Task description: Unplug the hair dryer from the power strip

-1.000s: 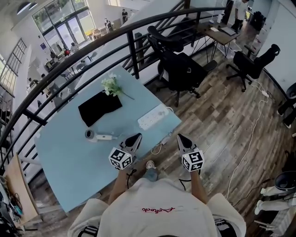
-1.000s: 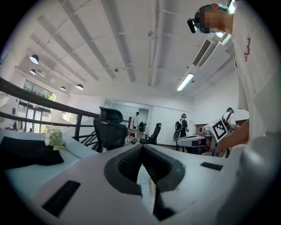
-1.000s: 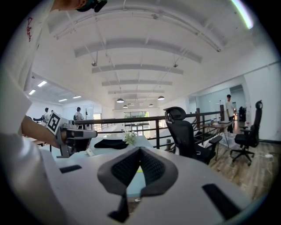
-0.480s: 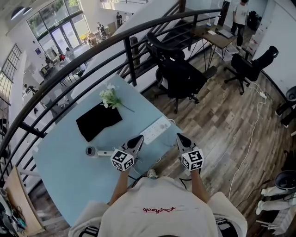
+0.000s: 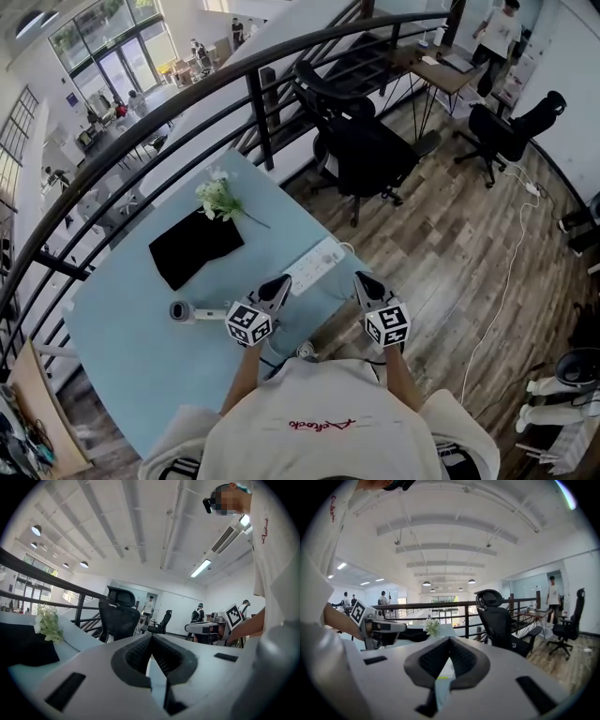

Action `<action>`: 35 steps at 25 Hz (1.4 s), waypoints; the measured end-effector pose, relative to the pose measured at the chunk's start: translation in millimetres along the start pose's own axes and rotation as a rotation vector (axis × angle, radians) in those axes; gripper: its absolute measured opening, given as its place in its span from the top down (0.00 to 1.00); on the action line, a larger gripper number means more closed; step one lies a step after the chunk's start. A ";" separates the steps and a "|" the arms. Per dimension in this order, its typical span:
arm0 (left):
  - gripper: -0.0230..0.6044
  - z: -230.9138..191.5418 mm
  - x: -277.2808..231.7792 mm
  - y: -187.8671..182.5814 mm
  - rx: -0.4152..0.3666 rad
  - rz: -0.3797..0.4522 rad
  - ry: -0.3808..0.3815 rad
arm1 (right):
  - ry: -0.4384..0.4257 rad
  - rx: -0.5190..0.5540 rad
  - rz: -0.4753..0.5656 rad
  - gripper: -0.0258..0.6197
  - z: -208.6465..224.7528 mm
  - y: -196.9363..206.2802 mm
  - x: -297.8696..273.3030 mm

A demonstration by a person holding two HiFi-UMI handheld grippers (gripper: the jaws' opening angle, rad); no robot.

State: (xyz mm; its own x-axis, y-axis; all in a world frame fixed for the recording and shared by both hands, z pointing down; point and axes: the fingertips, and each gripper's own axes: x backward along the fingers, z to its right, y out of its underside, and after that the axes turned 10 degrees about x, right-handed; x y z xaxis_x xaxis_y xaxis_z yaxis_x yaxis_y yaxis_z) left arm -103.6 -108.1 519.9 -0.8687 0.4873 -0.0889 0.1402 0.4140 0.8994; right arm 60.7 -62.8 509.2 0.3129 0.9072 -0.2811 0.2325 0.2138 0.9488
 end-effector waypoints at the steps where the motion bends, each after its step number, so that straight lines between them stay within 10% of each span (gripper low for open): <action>1: 0.95 -0.9 -1.8 0.0 0.000 -0.003 -0.005 | -0.003 -0.001 0.002 0.93 2.1 -0.6 -1.4; 22: 0.95 -34.0 -42.1 10.4 -0.009 -0.003 -0.282 | -0.197 0.005 0.056 0.93 78.9 -2.4 -55.6; 35: 0.95 -59.5 -45.3 13.7 -0.006 -0.032 -0.329 | -0.264 0.009 0.039 0.93 76.6 -0.8 -98.8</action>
State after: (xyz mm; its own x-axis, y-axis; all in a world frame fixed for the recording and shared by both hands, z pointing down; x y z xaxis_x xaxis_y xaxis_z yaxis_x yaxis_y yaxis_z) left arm -90.6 -170.3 561.7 -0.6728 0.6965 -0.2497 0.1113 0.4289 0.8965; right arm 100.2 -180.4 525.2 0.5507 0.7886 -0.2733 0.2234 0.1763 0.9587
